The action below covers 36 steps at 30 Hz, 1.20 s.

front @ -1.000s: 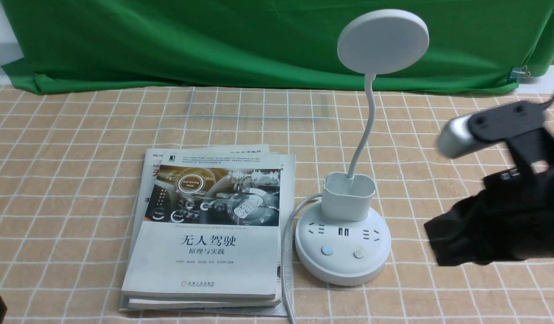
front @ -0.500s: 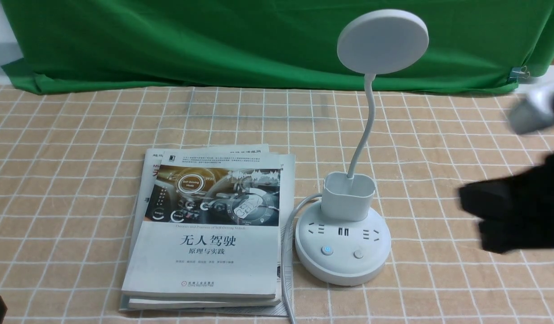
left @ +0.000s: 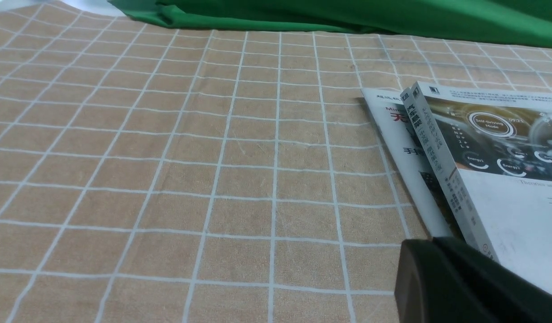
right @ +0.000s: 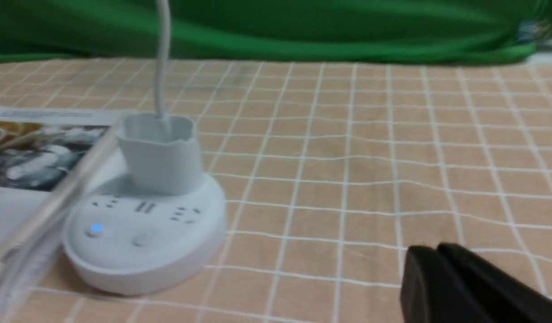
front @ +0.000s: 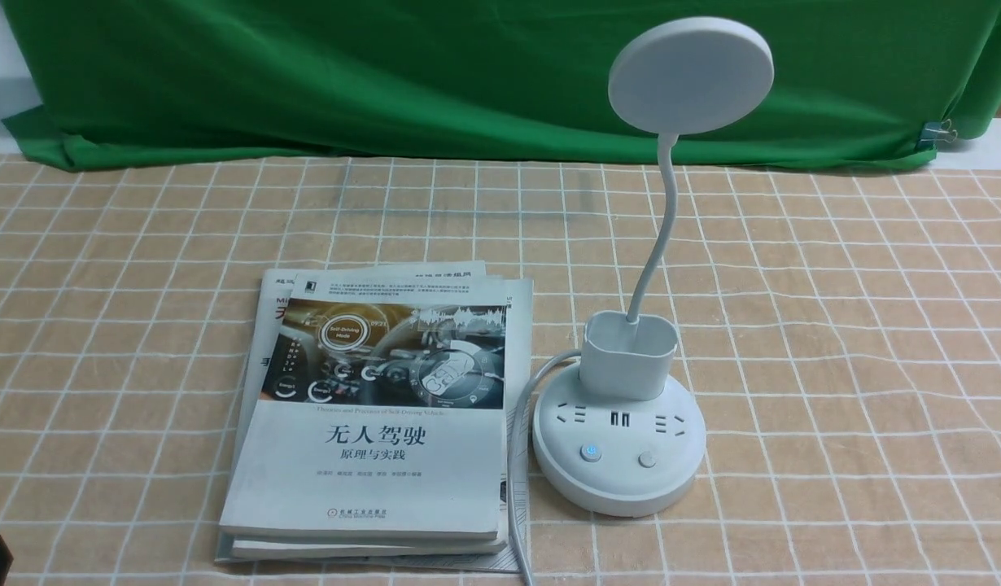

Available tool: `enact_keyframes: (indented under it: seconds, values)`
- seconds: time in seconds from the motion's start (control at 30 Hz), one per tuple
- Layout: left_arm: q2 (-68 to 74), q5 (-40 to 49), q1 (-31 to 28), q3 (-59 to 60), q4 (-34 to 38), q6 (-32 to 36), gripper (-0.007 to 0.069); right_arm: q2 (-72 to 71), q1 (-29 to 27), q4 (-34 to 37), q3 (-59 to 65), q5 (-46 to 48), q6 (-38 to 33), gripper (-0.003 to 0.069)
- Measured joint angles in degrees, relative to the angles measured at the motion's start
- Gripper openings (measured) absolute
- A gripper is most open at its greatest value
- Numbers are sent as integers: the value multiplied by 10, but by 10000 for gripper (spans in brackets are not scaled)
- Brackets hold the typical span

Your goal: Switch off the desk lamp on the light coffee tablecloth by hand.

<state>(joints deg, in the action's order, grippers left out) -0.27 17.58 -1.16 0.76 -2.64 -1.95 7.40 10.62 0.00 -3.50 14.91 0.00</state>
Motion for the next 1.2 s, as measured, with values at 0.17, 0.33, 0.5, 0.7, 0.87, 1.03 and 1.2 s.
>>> enact_keyframes:
  seconds: [0.17,0.33,0.5,0.7,0.87,1.03,1.2]
  values:
    - [0,0,0,0,0,0,5,-56,-4,0,36,-4,-14,25]
    - [0,1,0,0,0,0,5,-73,-5,-3,38,-14,-24,25]
    - [0,0,0,0,0,0,5,-73,-17,-4,38,-15,-29,25]
    - [0,0,0,0,-1,0,5,-73,-20,-4,38,-15,-29,27]
    - [0,0,0,0,-1,1,5,-73,-20,-4,38,-15,-29,42]
    - [0,0,0,0,-1,0,5,-73,-20,-4,38,-15,-29,64]
    - [0,0,0,0,-1,0,5,-73,-20,-4,38,-15,-28,80]
